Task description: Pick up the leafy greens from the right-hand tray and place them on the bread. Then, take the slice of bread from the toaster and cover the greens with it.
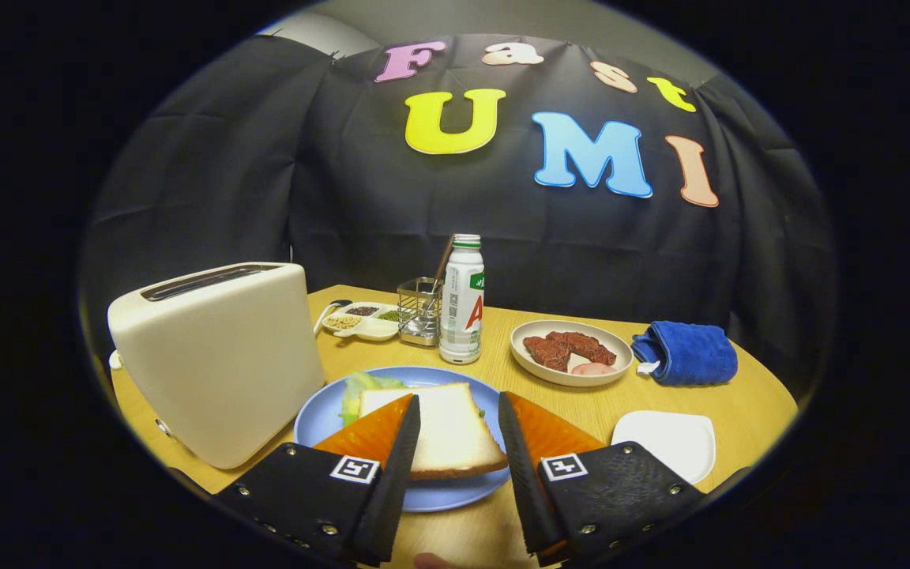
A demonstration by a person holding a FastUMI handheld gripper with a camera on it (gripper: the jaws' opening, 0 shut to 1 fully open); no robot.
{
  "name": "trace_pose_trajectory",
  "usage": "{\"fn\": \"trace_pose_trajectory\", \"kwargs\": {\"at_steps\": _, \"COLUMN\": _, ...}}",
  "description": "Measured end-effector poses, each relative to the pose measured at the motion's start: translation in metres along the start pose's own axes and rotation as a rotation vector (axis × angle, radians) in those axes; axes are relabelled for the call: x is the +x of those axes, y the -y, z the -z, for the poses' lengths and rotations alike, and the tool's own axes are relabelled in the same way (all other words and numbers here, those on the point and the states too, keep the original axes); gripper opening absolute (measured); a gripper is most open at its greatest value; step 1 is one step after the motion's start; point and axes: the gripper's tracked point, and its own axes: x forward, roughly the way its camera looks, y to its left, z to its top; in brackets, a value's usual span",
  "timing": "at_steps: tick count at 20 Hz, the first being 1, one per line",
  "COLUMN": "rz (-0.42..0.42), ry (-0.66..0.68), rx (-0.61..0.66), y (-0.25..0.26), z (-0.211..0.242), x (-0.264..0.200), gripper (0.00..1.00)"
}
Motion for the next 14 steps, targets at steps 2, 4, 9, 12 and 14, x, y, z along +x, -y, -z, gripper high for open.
{"fn": "trace_pose_trajectory", "kwargs": {"at_steps": 2, "rz": 0.0, "ry": 0.018, "rx": -0.004, "y": 0.003, "z": -0.005, "x": -0.004, "gripper": 0.6}}
{"fn": "trace_pose_trajectory", "kwargs": {"at_steps": 4, "rz": 0.009, "ry": 0.054, "rx": -0.009, "y": 0.011, "z": -0.015, "x": -0.01, "gripper": 0.6}}
{"fn": "trace_pose_trajectory", "kwargs": {"at_steps": 9, "rz": 0.028, "ry": 0.125, "rx": 0.037, "y": 0.039, "z": -0.031, "x": -0.025, "gripper": 0.6}}
{"fn": "trace_pose_trajectory", "kwargs": {"at_steps": 12, "rz": 0.042, "ry": 0.14, "rx": 0.039, "y": 0.065, "z": -0.036, "x": -0.036, "gripper": 0.6}}
{"fn": "trace_pose_trajectory", "kwargs": {"at_steps": 14, "rz": 0.05, "ry": 0.132, "rx": 0.008, "y": 0.08, "z": -0.029, "x": -0.044, "gripper": 0.62}}
